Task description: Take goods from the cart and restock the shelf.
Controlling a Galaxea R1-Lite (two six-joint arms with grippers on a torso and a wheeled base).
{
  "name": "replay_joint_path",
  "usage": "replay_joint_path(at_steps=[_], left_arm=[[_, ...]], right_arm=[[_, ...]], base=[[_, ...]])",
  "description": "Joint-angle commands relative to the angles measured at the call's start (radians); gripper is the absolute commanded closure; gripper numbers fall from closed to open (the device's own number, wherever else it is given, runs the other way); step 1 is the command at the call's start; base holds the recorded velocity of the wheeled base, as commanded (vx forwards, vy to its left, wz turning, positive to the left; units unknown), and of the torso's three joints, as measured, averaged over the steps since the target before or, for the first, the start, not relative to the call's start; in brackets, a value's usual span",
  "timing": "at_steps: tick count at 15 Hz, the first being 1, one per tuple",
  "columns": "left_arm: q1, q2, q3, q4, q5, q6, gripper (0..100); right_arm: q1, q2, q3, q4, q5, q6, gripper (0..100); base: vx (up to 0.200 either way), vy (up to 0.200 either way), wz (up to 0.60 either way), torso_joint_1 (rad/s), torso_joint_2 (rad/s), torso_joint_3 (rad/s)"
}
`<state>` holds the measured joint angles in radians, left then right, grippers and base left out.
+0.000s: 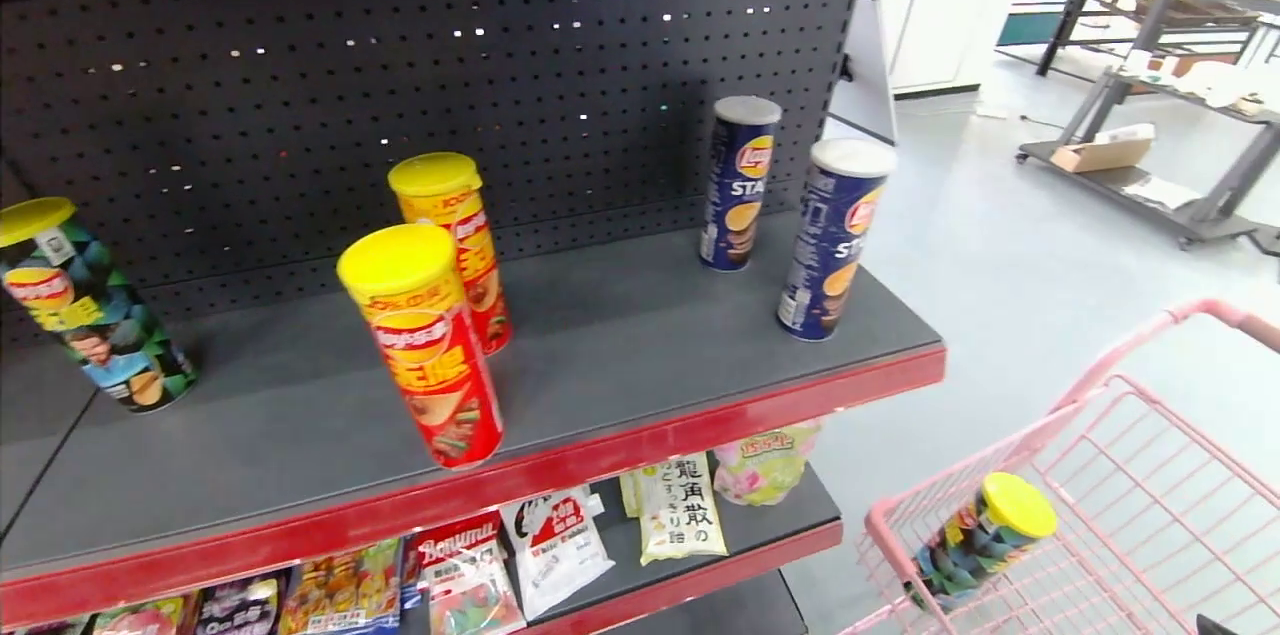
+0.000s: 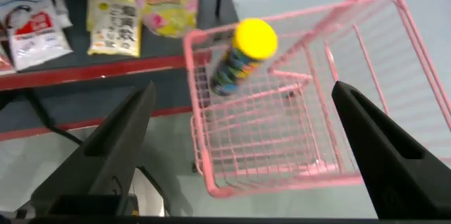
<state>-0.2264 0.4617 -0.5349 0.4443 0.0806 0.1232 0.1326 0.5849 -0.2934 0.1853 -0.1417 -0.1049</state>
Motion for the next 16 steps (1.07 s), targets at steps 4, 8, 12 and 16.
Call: replay_joint_path(at_steps=[4,8,12,16], left_arm=[[-0.001,-0.098,0.003,0.03,-0.001,0.0,0],[-0.001,-0.138,0.004,0.028,0.001,0.0,0],[-0.001,-0.161,0.003,0.03,0.005,-0.002,0],[-0.001,-0.155,0.001,0.028,0.007,0.0,0]], right_arm=[[0.001,-0.002,0.011,-0.003,0.002,-0.002,0],[0.001,-0.031,0.031,-0.007,0.004,-0.002,0],[0.015,-0.028,0.039,-0.006,0.008,-0.033,0],[0.013,-0.043,0.057,-0.007,0.013,-0.045,0]], base=[[0.0,0.0,-0.6,0.002,0.0,0.004],[0.0,0.0,-0.15,0.001,0.0,0.001],[0.0,0.0,0.0,0.0,0.0,0.0],[0.0,0.0,0.0,-0.026,0.05,0.031]])
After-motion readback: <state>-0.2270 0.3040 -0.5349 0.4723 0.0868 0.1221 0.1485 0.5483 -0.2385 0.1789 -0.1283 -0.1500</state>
